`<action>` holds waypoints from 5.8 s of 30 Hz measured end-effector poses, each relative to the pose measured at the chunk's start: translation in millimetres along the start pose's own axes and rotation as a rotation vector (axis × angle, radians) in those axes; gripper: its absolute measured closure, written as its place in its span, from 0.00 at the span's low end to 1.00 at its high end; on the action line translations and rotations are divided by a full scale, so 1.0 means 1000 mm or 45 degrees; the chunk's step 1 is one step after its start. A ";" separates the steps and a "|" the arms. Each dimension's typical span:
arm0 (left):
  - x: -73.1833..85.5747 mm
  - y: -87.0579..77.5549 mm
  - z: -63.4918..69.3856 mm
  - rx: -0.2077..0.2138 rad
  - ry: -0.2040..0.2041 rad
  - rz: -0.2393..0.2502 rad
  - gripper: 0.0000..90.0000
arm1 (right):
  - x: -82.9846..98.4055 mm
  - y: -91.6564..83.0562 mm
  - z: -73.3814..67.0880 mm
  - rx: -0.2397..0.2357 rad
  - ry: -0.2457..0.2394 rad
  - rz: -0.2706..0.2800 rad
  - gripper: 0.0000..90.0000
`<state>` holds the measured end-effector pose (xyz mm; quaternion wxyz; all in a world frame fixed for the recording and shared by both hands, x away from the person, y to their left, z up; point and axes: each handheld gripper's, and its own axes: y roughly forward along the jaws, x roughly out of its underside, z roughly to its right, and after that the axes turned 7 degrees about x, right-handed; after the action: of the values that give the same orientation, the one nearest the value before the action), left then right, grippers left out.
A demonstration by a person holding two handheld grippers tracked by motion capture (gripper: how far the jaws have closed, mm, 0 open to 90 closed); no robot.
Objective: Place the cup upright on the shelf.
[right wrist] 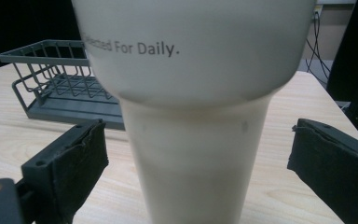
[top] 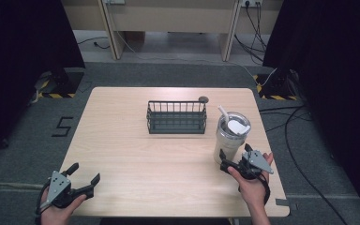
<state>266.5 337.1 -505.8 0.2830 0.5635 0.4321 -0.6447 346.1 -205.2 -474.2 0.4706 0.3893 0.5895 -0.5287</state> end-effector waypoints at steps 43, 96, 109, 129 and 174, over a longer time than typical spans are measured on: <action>0.000 0.000 0.000 0.011 0.001 0.002 0.12 | -0.012 0.041 -0.005 -0.014 -0.003 -0.007 0.10; -0.001 -0.002 -0.003 -0.004 -0.013 0.018 0.13 | -0.084 0.062 -0.046 -0.094 -0.023 0.100 0.10; -0.001 -0.002 -0.003 -0.003 -0.012 0.019 0.13 | -0.098 0.070 -0.059 -0.123 -0.021 0.119 0.10; -0.001 -0.003 -0.003 0.000 -0.014 0.021 0.13 | -0.114 0.079 -0.076 -0.159 -0.016 0.133 0.10; 0.000 -0.002 -0.004 -0.001 -0.022 0.019 0.13 | -0.147 0.112 -0.109 -0.199 0.000 0.170 0.10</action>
<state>266.7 341.2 -505.2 0.2918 0.5610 0.4255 -0.6474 474.8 -76.2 -361.4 0.5336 0.3897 0.6017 -0.4488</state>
